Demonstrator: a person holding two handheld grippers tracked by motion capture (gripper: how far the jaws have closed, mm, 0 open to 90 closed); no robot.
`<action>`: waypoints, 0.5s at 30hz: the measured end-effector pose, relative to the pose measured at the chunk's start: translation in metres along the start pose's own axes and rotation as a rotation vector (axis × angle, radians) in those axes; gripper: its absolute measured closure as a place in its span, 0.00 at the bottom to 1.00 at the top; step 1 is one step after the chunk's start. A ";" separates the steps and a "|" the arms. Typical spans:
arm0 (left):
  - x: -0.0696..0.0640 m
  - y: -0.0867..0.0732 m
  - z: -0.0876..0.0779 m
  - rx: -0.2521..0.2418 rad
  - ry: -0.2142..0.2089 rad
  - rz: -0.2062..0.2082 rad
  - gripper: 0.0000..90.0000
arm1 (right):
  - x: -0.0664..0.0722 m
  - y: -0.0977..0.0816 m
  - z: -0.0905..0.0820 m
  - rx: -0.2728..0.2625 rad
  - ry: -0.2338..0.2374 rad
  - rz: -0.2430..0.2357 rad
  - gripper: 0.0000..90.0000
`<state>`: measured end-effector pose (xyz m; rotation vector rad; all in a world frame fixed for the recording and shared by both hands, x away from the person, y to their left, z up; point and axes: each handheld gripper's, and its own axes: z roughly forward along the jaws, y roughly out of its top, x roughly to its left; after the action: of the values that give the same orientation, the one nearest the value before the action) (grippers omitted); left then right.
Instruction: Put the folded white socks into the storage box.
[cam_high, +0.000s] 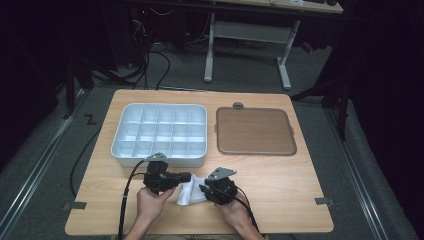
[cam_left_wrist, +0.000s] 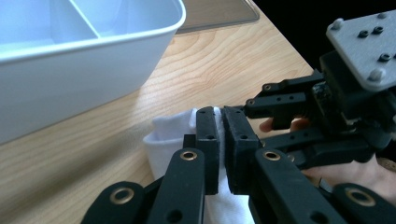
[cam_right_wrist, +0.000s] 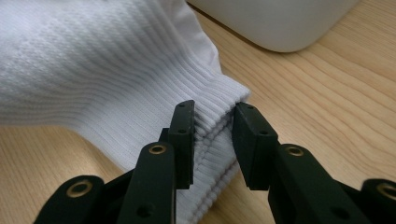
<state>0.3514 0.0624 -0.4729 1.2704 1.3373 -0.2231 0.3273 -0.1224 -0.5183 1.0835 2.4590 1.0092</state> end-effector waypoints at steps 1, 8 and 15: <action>-0.001 0.000 0.001 -0.002 0.002 0.002 0.95 | 0.001 0.001 0.001 -0.003 0.002 0.001 0.78; -0.002 0.000 0.010 0.004 -0.002 0.020 0.95 | 0.006 0.005 0.007 -0.006 0.030 -0.006 0.78; 0.001 -0.006 0.018 0.013 0.021 0.052 0.95 | 0.008 0.007 0.008 -0.018 0.069 0.002 0.77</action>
<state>0.3575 0.0470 -0.4816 1.3197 1.3207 -0.1827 0.3293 -0.1093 -0.5193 1.0634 2.4984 1.0843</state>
